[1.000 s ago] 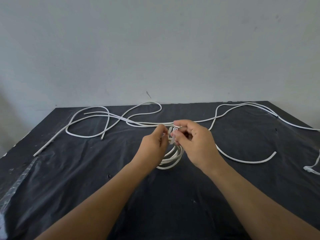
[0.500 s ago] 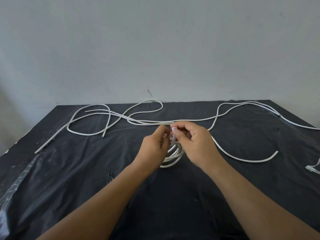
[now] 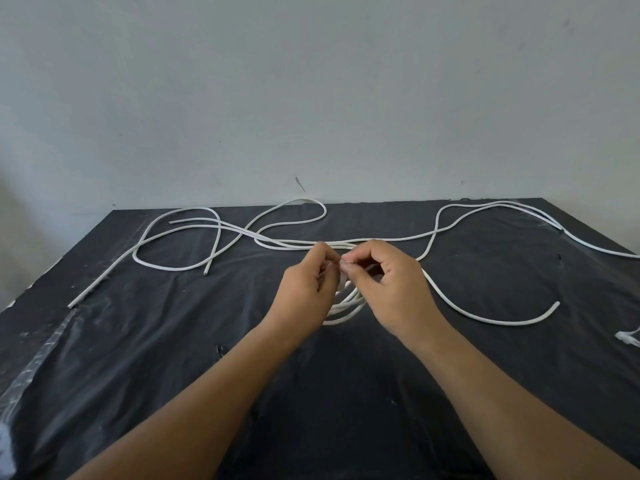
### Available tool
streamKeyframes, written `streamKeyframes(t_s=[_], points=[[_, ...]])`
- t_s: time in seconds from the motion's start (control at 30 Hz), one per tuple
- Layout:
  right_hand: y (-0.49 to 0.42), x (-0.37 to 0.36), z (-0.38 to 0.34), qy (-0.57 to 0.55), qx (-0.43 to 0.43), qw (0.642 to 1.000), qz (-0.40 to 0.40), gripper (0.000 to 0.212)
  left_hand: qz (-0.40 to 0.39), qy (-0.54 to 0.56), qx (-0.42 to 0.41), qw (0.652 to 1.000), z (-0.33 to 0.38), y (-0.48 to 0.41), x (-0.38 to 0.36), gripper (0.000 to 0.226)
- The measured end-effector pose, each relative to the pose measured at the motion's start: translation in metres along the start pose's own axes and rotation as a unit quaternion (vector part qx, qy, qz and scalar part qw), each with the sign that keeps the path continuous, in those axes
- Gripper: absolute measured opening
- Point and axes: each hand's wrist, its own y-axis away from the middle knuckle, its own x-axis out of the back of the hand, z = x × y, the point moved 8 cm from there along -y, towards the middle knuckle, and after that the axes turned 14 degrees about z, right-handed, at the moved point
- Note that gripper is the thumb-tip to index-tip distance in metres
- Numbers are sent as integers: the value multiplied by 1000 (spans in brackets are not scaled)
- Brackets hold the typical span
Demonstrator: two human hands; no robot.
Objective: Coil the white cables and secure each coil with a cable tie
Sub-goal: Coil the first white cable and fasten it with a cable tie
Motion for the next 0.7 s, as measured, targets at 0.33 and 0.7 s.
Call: streamKeyframes(t_s=[0.33, 0.7], points=[[24, -8, -21, 79, 207, 974, -35, 6, 27, 7, 84, 996, -28, -14, 2, 12], [-31, -2, -14, 64, 59, 996, 13, 8, 60, 5, 59, 996, -21, -30, 6, 18]])
